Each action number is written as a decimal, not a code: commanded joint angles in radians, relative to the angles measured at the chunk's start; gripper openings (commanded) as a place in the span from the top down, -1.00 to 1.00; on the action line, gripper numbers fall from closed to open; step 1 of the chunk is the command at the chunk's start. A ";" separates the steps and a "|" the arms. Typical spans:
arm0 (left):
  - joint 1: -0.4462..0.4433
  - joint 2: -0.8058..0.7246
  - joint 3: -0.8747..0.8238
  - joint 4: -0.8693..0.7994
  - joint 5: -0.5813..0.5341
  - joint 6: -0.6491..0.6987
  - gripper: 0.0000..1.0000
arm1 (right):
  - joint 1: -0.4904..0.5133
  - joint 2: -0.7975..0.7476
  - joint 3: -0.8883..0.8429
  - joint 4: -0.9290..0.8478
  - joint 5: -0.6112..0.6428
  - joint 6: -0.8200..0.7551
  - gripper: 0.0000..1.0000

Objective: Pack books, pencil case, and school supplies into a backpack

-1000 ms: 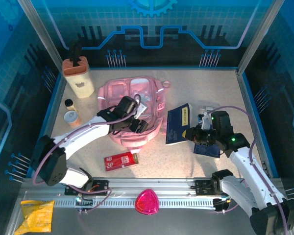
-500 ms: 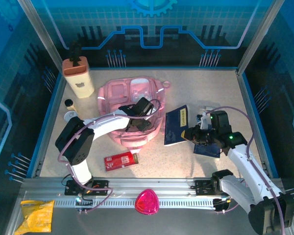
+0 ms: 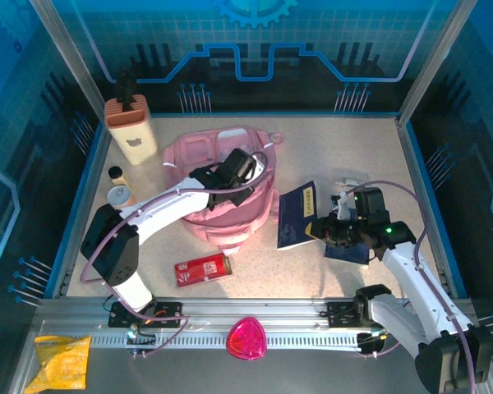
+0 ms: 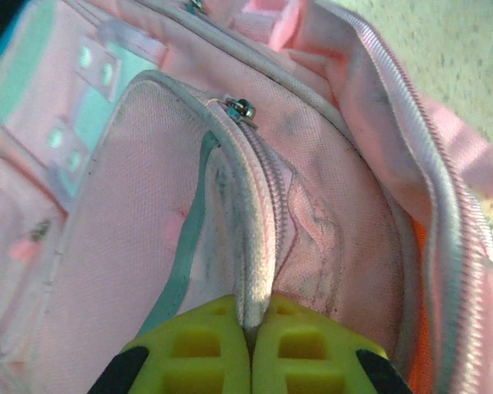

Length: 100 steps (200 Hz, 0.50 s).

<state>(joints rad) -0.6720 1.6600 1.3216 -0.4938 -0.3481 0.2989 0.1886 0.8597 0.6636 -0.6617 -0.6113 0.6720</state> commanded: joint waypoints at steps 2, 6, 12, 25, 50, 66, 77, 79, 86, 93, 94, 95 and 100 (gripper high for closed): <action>0.020 -0.073 0.098 -0.001 -0.002 0.015 1.00 | 0.011 -0.012 0.036 -0.004 -0.048 0.002 1.00; 0.024 -0.075 0.107 -0.003 0.004 0.017 1.00 | 0.020 -0.009 0.031 0.008 -0.044 0.012 1.00; 0.031 -0.079 0.119 -0.004 0.015 0.016 1.00 | 0.040 -0.006 0.025 0.037 -0.041 0.032 1.00; 0.043 -0.080 0.148 -0.014 0.031 0.016 1.00 | 0.087 0.010 -0.003 0.147 -0.050 0.104 1.00; 0.049 -0.080 0.187 -0.042 0.045 0.016 1.00 | 0.218 0.083 0.000 0.328 -0.021 0.203 1.00; 0.049 -0.092 0.209 -0.056 0.077 0.001 1.00 | 0.295 0.146 0.043 0.385 0.031 0.219 1.00; 0.049 -0.109 0.206 -0.040 0.081 -0.007 1.00 | 0.333 0.191 0.052 0.453 0.056 0.245 1.00; 0.049 -0.110 0.206 -0.037 0.081 -0.007 1.00 | 0.339 0.198 0.053 0.466 0.061 0.251 1.00; 0.048 -0.119 0.202 -0.027 0.085 -0.010 1.00 | 0.358 0.230 0.051 0.518 0.085 0.270 1.00; 0.049 -0.123 0.203 -0.024 0.094 -0.013 1.00 | 0.373 0.263 0.053 0.561 0.118 0.288 1.00; 0.049 -0.124 0.203 -0.023 0.095 -0.013 1.00 | 0.376 0.269 0.053 0.566 0.122 0.290 1.00; 0.049 -0.125 0.204 -0.023 0.096 -0.013 1.00 | 0.378 0.274 0.053 0.572 0.126 0.292 1.00; 0.048 -0.127 0.208 -0.025 0.101 -0.017 1.00 | 0.388 0.301 0.054 0.612 0.141 0.307 1.00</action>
<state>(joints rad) -0.6182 1.6180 1.4673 -0.5812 -0.3016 0.2943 0.5323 1.0855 0.6785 -0.2871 -0.5613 0.8944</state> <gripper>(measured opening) 0.051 0.110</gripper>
